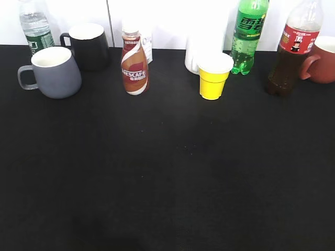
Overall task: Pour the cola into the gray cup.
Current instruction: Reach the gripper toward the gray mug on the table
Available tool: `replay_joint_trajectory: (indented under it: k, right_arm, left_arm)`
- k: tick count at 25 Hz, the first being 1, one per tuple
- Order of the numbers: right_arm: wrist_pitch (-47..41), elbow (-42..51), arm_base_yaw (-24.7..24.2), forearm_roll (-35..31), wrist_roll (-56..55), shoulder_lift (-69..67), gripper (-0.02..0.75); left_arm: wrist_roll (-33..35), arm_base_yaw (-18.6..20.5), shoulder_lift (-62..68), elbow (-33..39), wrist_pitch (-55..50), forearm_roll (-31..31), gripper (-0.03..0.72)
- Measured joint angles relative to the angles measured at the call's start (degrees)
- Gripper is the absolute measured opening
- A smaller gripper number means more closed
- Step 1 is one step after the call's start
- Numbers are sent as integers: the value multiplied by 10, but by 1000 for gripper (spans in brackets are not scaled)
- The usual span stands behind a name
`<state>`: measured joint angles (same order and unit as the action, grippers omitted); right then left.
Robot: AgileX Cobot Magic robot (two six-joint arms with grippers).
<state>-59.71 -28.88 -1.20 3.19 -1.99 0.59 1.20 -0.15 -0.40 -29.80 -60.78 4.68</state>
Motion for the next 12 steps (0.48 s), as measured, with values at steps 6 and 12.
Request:
replay_joint_trajectory:
  k: [6,12]
  right_arm:
    - [0,0,0,0,0,0,538]
    - [0,0,0,0,0,0,538]
  left_arm:
    - [0,0,0,0,0,0,407]
    - [0,0,0,0,0,0,405]
